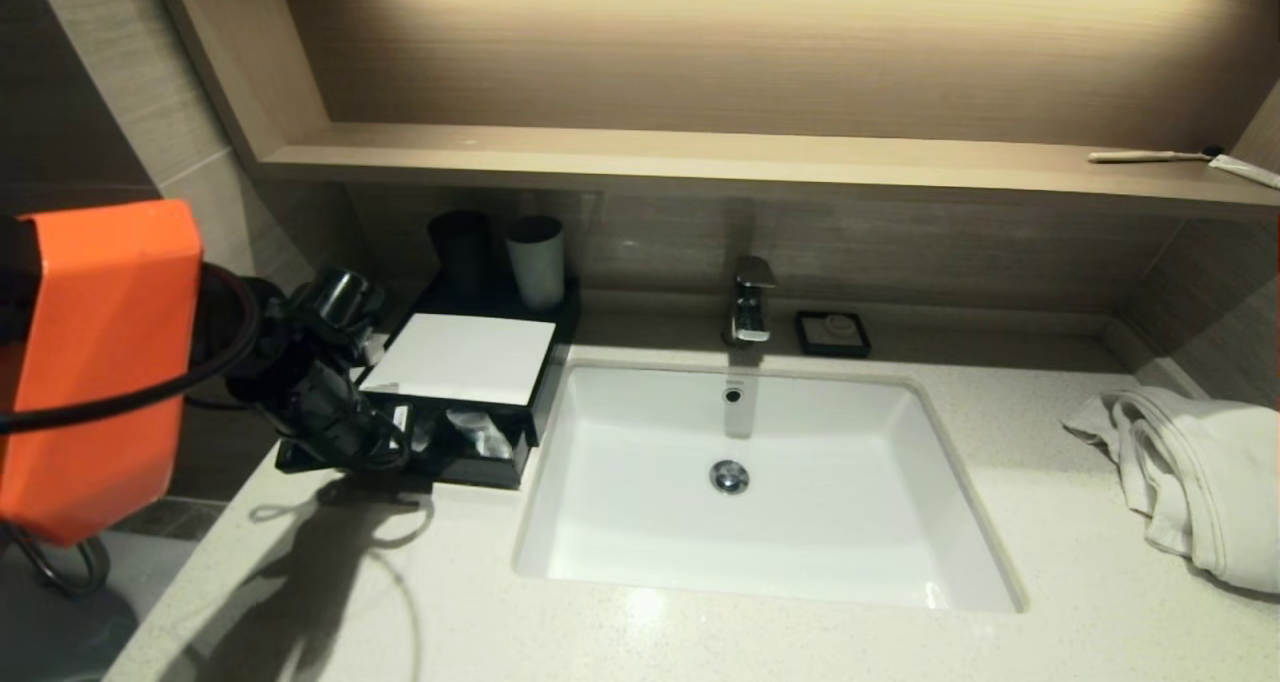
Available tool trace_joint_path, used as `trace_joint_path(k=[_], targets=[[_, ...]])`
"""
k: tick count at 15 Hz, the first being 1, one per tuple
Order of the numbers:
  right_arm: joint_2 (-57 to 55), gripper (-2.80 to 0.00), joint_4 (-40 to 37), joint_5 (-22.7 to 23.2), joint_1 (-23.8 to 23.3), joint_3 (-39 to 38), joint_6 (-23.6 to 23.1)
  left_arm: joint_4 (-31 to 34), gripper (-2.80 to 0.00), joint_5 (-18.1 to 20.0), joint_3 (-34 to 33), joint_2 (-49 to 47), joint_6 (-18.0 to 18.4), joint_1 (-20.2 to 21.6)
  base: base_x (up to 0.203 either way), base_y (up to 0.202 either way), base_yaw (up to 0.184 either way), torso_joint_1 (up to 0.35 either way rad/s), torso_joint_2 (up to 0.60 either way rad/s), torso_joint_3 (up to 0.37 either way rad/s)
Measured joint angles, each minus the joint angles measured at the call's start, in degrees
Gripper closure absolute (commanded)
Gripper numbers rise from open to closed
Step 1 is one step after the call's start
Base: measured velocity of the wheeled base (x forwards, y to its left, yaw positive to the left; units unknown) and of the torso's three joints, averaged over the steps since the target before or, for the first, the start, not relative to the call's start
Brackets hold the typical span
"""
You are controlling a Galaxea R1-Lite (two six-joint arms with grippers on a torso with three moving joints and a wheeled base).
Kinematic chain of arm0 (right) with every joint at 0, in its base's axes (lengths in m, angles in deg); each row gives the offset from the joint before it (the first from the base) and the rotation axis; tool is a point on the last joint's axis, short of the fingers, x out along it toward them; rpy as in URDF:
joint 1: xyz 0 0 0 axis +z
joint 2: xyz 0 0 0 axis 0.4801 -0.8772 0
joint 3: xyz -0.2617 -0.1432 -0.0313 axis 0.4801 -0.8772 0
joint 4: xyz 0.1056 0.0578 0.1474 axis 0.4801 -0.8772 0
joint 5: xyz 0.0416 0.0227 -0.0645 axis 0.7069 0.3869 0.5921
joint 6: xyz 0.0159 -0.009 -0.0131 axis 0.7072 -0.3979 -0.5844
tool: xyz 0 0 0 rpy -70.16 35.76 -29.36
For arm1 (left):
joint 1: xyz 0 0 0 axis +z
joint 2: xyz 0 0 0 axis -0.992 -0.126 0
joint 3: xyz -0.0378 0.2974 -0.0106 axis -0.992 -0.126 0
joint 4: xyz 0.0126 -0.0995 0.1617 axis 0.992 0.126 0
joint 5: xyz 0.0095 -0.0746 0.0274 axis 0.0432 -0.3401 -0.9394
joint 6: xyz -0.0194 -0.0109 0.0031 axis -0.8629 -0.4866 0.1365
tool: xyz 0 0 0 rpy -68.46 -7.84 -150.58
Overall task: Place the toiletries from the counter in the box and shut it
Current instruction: Close the drawer
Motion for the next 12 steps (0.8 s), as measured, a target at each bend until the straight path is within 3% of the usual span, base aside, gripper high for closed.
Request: trace_joint_path(k=[12], targets=[[0.00, 0.00, 0.00, -0.05, 0.00, 0.00, 0.00, 0.00, 0.00, -0.02, 6.47, -3.76, -3.06, -0.09, 0.000, 0.000, 0.000, 0.000, 0.00, 0.000]])
